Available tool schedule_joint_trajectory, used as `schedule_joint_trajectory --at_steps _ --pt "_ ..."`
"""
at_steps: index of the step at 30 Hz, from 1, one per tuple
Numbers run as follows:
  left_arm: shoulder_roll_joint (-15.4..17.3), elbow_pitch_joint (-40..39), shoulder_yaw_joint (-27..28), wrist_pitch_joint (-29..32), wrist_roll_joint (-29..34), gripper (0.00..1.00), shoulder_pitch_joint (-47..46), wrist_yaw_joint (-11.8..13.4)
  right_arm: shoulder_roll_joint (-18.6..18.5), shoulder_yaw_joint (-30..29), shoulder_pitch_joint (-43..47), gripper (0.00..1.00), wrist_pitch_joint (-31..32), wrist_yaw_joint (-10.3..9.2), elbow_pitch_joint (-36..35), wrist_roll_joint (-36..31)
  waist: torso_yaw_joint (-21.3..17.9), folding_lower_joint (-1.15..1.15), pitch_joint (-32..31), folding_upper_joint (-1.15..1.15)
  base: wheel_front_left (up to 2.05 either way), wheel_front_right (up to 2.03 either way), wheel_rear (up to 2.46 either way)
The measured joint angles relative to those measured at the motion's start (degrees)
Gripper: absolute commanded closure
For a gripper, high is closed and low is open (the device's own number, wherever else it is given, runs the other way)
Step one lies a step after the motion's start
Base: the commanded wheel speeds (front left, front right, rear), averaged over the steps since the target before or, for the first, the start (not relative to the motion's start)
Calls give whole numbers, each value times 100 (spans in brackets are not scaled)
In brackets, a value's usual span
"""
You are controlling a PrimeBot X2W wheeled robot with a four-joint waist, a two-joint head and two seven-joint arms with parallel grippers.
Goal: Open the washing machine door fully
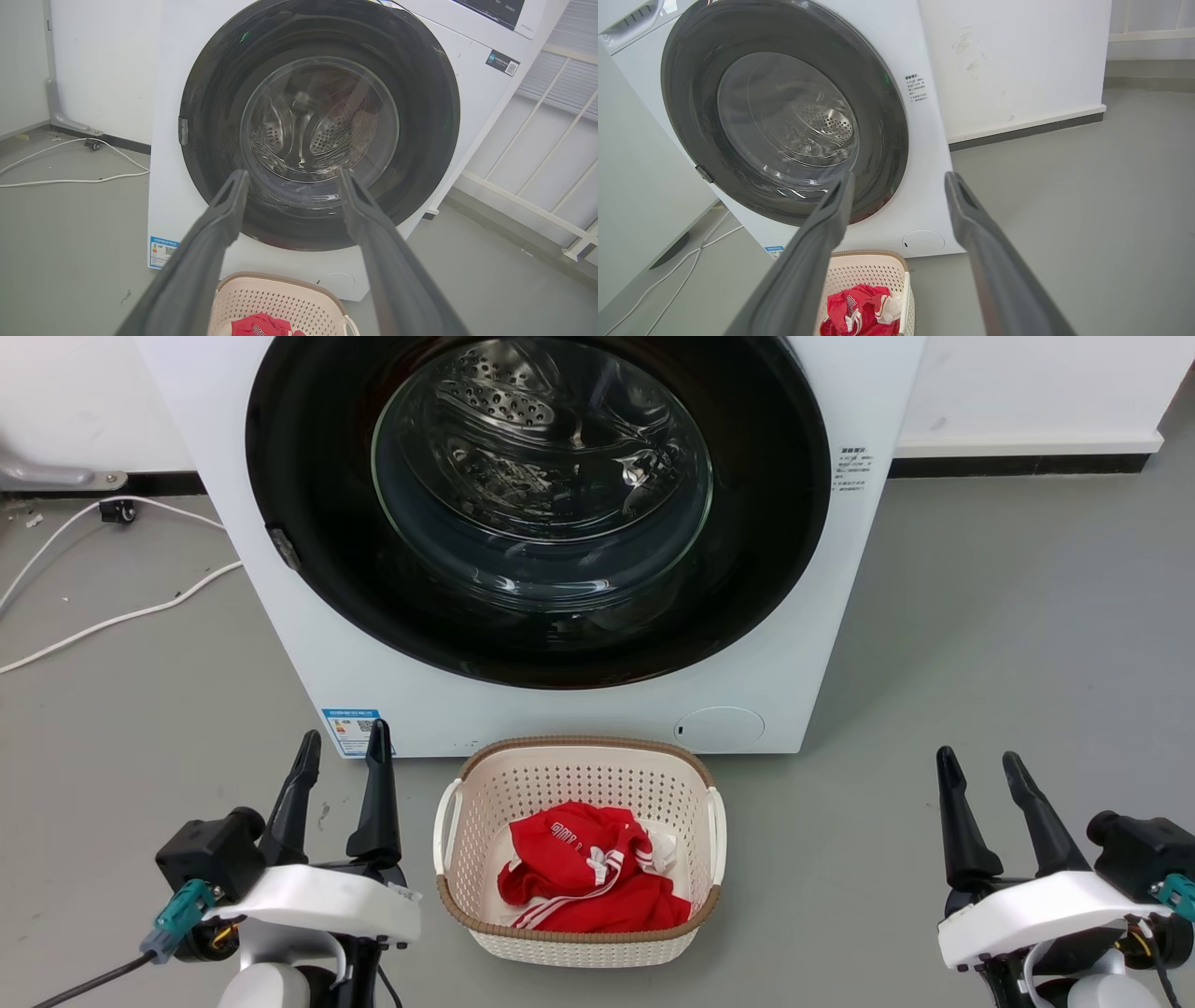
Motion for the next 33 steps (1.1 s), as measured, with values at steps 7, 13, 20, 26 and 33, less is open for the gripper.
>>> schedule_joint_trajectory --at_steps 7,13,20,26,33 --pt "23 10 -71 -96 391 0 -12 48 -1 7 0 0 -27 1 -12 -368 -10 0 0 0 0 0 0" --pt "33 35 -121 -166 699 0 -30 75 -1 27 0 0 -78 1 -54 -678 -18 0 -4 0 0 0 0" --pt "69 58 -157 -256 1042 0 -39 108 -1 54 4 0 -126 1 -109 -1000 -21 0 -9 0 0 0 0" --pt "75 75 -177 -322 1314 0 -46 156 -2 75 27 0 -151 1 -112 -1183 -24 0 -16 0 0 0 0" --pt "78 80 -185 -399 1595 0 -48 198 -2 92 27 0 -163 1 -114 -1410 -27 0 -11 0 0 0 0"
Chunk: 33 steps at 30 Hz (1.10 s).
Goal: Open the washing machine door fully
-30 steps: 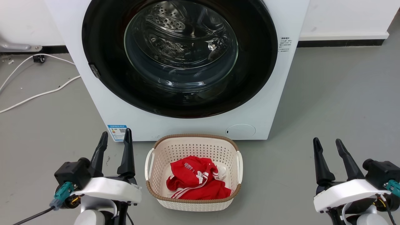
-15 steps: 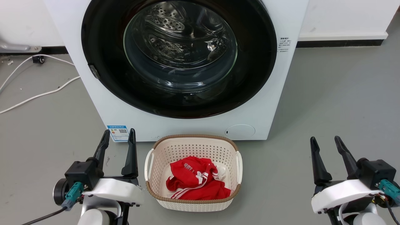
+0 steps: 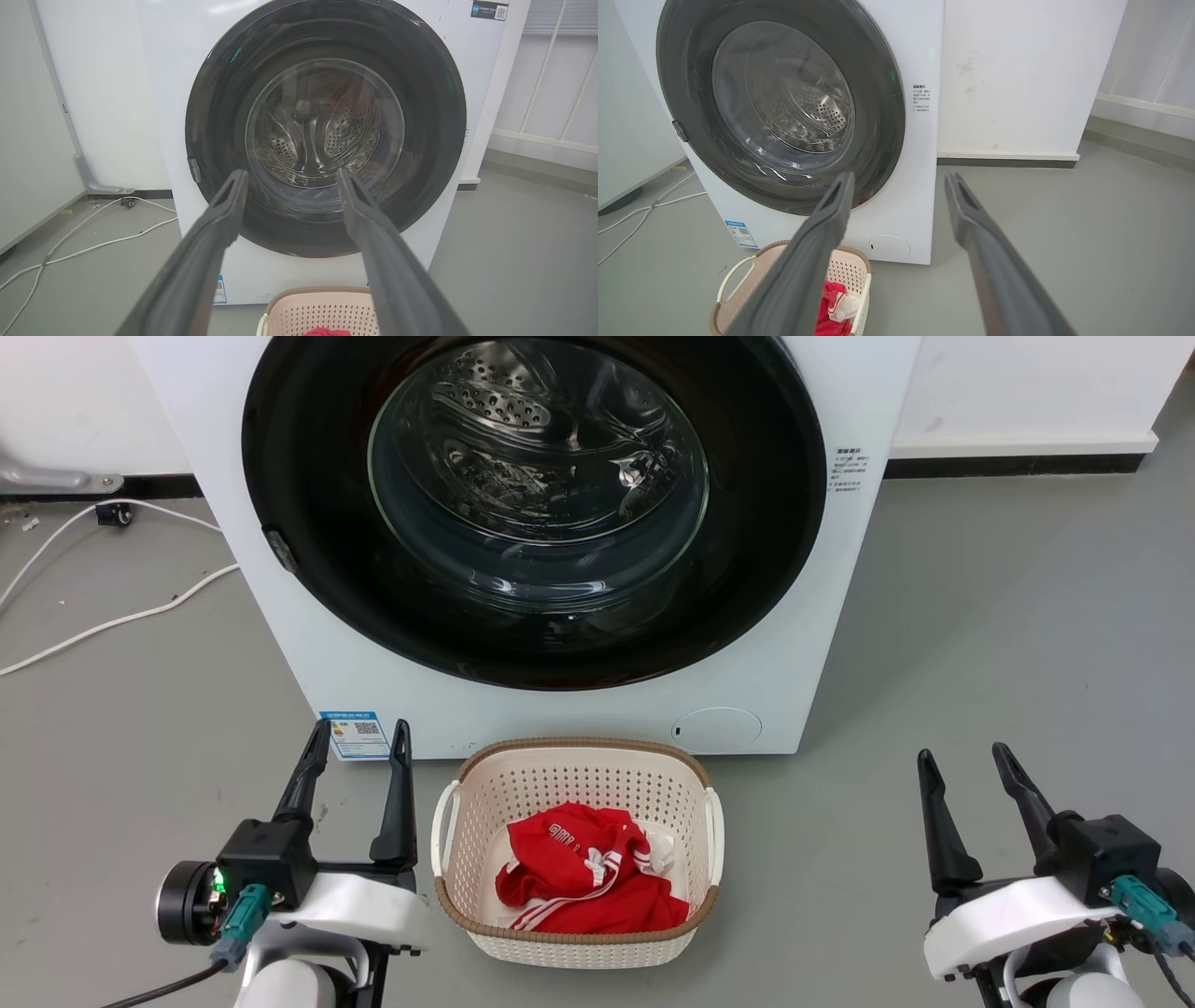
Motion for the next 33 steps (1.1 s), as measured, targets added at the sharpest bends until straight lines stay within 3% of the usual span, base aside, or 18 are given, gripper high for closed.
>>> schedule_joint_trajectory --at_steps 14,25,26,27,28,33 --pt "-54 64 62 -136 368 0 -9 -29 0 12 0 0 -70 0 4 -442 -6 0 -2 0 0 0 0" --pt "-93 169 115 -143 341 0 -9 -49 -1 -11 -1 0 -69 0 47 -399 3 0 -7 0 0 0 0" --pt "-96 179 120 -143 341 0 -9 -51 -1 -18 -1 16 -64 0 60 -360 4 0 -9 0 0 0 0" --pt "-98 186 125 -143 341 0 -9 -51 -1 -23 -2 67 -63 0 73 -339 6 0 -10 0 0 0 0" --pt "-101 189 127 -143 341 0 -9 -51 -1 -19 -2 100 -63 0 80 -316 8 0 -11 0 0 0 0" --pt "-110 191 147 -143 346 0 -10 -56 -1 -12 -3 100 -56 0 113 -226 15 0 -16 0 0 0 0"
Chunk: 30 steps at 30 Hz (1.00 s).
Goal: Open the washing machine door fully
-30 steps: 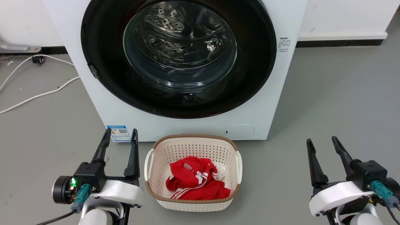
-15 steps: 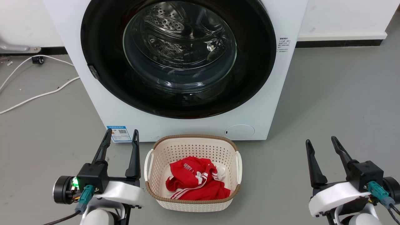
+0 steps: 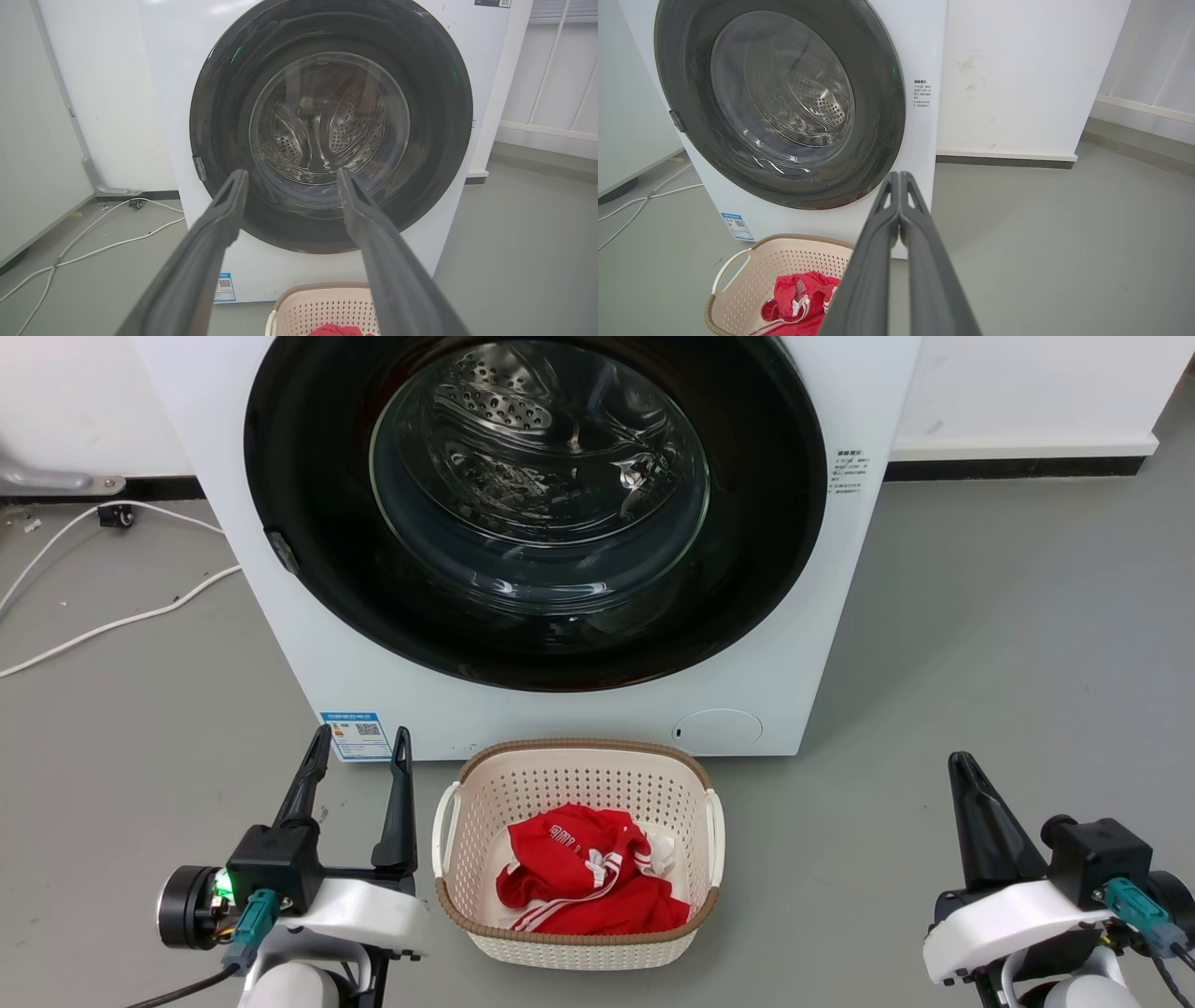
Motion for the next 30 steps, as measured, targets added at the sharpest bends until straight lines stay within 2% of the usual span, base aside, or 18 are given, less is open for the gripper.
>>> schedule_joint_trajectory --at_steps 3,5,9,11,14,19,20,23,26,30 --pt "-3 0 3 0 21 0 -1 -8 0 -16 0 100 -15 0 14 178 1 0 -6 0 0 0 0" --pt "-4 1 5 0 26 0 -1 -13 -1 -46 -2 100 -99 0 37 700 2 0 -9 0 0 0 0" --pt "-10 0 7 0 31 0 -1 -22 0 -78 -42 100 -274 0 237 2569 7 0 -11 0 0 0 0" --pt "-12 0 5 0 38 0 -1 -23 -1 -151 -94 100 -375 0 377 3207 11 0 -11 0 0 0 0" --pt "-15 1 9 0 54 0 -1 -23 -3 -142 -208 100 -506 -1 527 4554 14 0 0 0 0 0 0" --pt "-20 -2 -10 0 60 0 -2 -20 -1 -40 -486 100 -575 -1 541 6960 20 0 42 0 0 0 0" --pt "-23 -4 -15 0 59 0 -3 -20 -1 -46 -553 100 -591 -1 511 7273 20 0 56 0 0 0 0" --pt "-24 -48 -20 -1 52 0 -27 -5 2 -144 -800 100 -460 -1 469 8051 18 0 129 0 0 0 0" --pt "-25 -69 -31 -1 54 0 -118 -9 -10 -383 -1183 100 -189 -1 509 8541 14 0 268 0 0 0 0" --pt "-25 -135 -20 -1 63 0 -283 -26 -298 -548 -1824 100 46 -1 764 8733 16 0 514 0 0 0 0"
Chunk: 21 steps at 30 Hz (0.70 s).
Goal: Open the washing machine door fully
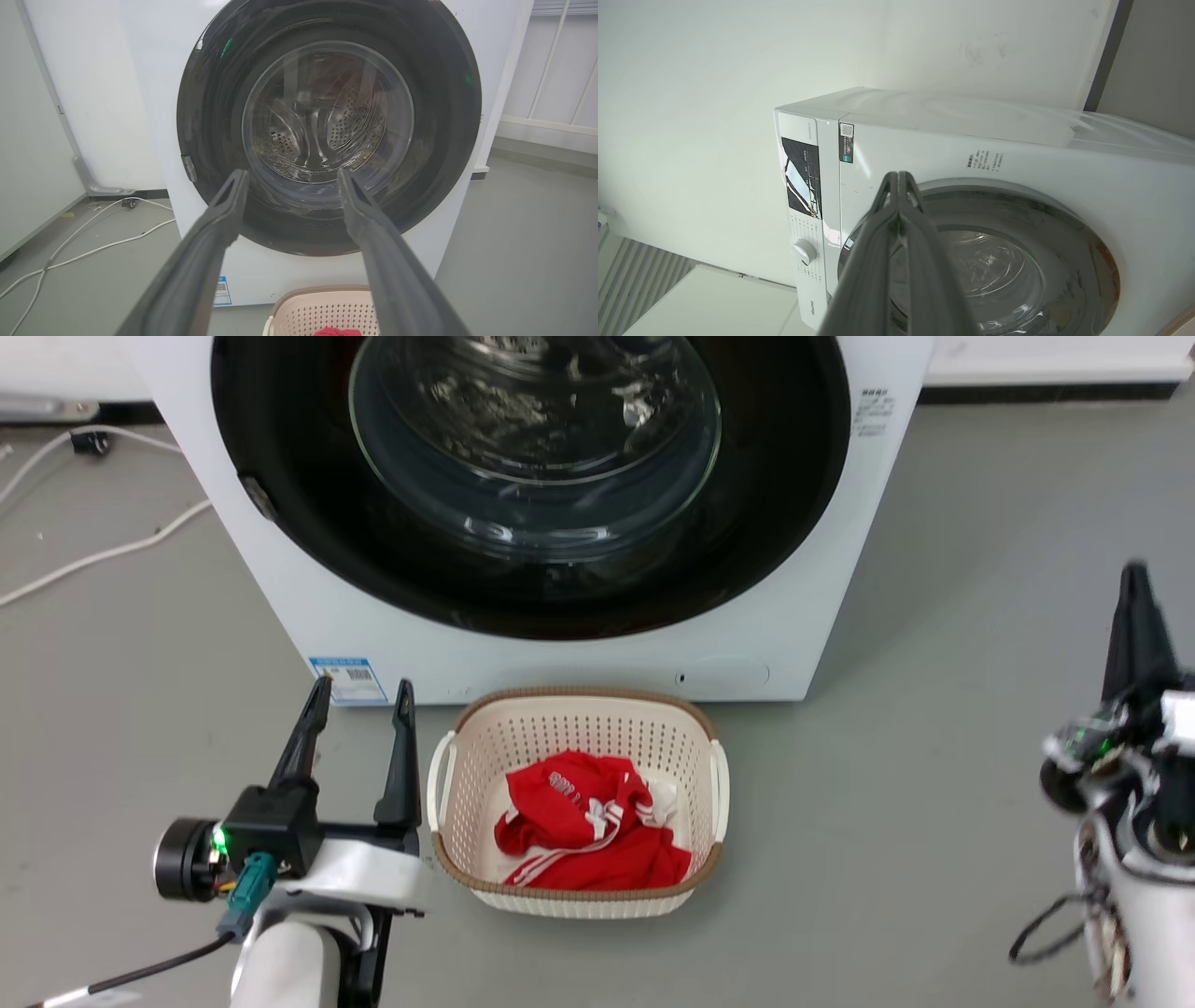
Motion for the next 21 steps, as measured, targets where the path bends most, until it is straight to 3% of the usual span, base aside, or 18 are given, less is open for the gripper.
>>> schedule_joint_trajectory --at_steps 5,13,21 --pt "-3 -57 11 0 0 0 -276 -30 -441 41 -987 100 534 0 645 166 49 0 358 0 0 0 0" --pt "-5 -181 55 0 -1 0 -589 -54 -1147 588 -3010 100 1646 0 2438 174 153 0 907 0 0 0 0" --pt "-5 -343 40 0 -33 0 -918 -68 -1325 1313 -5147 100 2519 0 4134 -411 220 1 1456 0 0 0 0"
